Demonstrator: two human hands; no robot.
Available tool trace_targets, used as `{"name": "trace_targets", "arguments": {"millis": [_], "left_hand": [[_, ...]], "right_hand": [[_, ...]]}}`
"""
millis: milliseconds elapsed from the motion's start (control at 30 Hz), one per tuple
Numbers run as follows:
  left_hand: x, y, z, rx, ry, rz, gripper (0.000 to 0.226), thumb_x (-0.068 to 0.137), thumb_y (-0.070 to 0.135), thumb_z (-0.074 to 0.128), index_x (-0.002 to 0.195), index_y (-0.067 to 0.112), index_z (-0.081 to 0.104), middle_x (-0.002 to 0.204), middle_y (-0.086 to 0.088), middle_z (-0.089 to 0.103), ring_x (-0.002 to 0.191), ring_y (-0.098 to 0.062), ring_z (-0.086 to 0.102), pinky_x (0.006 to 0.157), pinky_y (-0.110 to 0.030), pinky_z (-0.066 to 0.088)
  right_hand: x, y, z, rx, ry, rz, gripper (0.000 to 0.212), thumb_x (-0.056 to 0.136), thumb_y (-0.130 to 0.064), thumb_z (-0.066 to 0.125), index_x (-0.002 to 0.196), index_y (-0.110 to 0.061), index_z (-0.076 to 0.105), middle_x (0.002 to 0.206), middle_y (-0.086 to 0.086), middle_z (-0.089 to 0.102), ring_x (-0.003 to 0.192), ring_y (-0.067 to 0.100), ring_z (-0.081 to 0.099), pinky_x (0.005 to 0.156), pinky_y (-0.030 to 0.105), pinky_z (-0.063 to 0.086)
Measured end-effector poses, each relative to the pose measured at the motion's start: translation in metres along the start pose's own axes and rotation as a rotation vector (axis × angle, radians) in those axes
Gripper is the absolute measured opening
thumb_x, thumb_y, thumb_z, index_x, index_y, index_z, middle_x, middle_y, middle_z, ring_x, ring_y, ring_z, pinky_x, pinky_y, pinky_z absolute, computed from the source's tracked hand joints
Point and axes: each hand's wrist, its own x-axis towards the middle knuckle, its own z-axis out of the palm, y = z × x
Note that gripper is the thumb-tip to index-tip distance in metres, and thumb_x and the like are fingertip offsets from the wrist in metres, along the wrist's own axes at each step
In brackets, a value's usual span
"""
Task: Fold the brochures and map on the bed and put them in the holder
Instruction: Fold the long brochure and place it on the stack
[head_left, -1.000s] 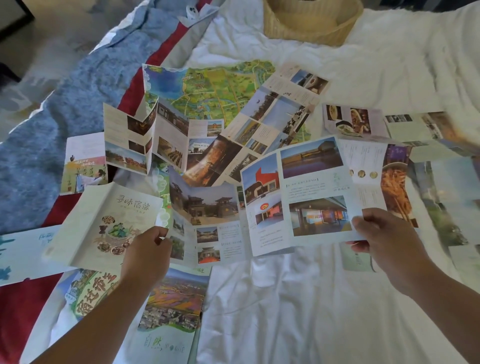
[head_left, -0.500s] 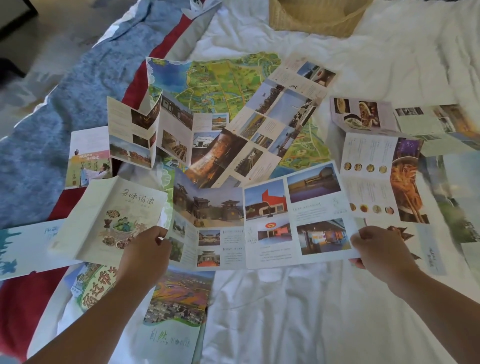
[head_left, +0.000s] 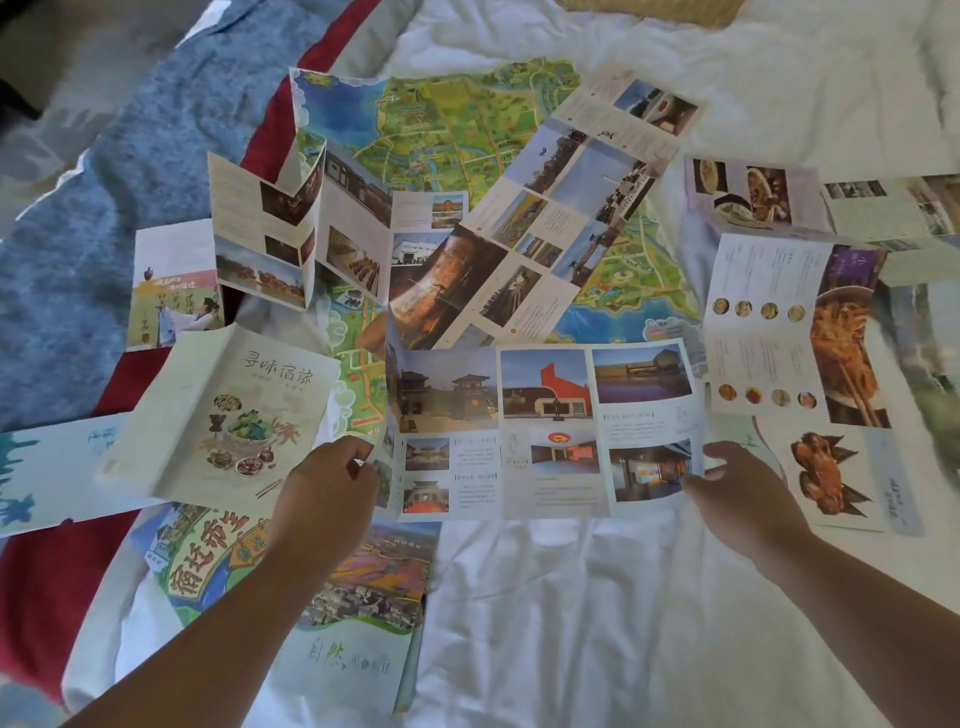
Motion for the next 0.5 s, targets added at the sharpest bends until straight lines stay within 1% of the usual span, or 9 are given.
{"name": "trace_targets", "arguments": {"millis": [33,100,200,300,367,433,500], "left_hand": [[0.0,0.0,0.0,0.006,-0.001,0.001,0.024,0.087,0.01,0.047,0.069,0.026,0.053,0.058,0.002,0.054,0.051,-0.016,0.048,0.048,-0.026,0.035],[0.001,-0.001,0.0,0.011,-0.007,0.004,0.024,0.088,0.01,0.047,0.07,0.026,0.053,0.061,0.002,0.054,0.053,-0.016,0.048,0.049,-0.027,0.034],[0.003,-0.001,0.0,0.004,-0.01,0.002,0.024,0.088,0.009,0.047,0.073,0.026,0.054,0.064,0.001,0.054,0.057,-0.017,0.048,0.052,-0.028,0.034],[0.003,-0.001,-0.001,-0.006,-0.01,-0.005,0.023,0.087,0.009,0.046,0.074,0.024,0.056,0.065,-0.001,0.056,0.059,-0.02,0.05,0.053,-0.029,0.036],[0.003,-0.001,-0.001,-0.006,-0.011,-0.008,0.023,0.087,0.008,0.046,0.075,0.024,0.056,0.066,-0.001,0.056,0.06,-0.02,0.05,0.053,-0.029,0.036],[0.003,-0.001,-0.002,-0.003,-0.012,-0.009,0.022,0.088,0.009,0.046,0.077,0.024,0.057,0.067,-0.001,0.057,0.06,-0.02,0.051,0.053,-0.029,0.036],[0.002,0.0,-0.002,-0.001,-0.015,-0.007,0.021,0.089,0.01,0.046,0.08,0.024,0.058,0.066,-0.001,0.058,0.06,-0.02,0.051,0.053,-0.029,0.037]], "right_hand": [[-0.001,-0.002,0.001,0.022,0.012,-0.011,0.047,0.09,-0.022,0.059,0.135,-0.018,0.048,0.12,0.006,0.064,0.09,0.02,0.053,0.059,0.028,0.037],[-0.002,-0.004,0.002,0.066,0.044,-0.034,0.041,0.091,-0.023,0.059,0.131,-0.017,0.049,0.119,0.007,0.064,0.09,0.021,0.052,0.062,0.029,0.037],[-0.004,-0.009,-0.001,0.106,0.071,-0.07,0.031,0.091,-0.022,0.06,0.12,-0.015,0.052,0.109,0.006,0.064,0.089,0.021,0.053,0.068,0.031,0.037],[-0.009,-0.014,-0.002,0.115,0.09,-0.102,0.025,0.09,-0.016,0.057,0.114,-0.016,0.052,0.102,0.002,0.06,0.089,0.022,0.053,0.073,0.033,0.038],[-0.015,-0.019,0.0,0.119,0.12,-0.163,0.023,0.09,-0.015,0.056,0.113,-0.017,0.053,0.1,-0.001,0.06,0.089,0.021,0.054,0.072,0.032,0.037],[-0.022,-0.026,0.003,0.137,0.134,-0.224,0.019,0.091,-0.018,0.056,0.11,-0.02,0.053,0.098,-0.007,0.059,0.086,0.017,0.055,0.07,0.03,0.037],[-0.029,-0.034,0.008,0.156,0.123,-0.274,0.015,0.093,-0.022,0.055,0.108,-0.024,0.053,0.096,-0.011,0.06,0.079,0.01,0.056,0.065,0.028,0.037]]}}
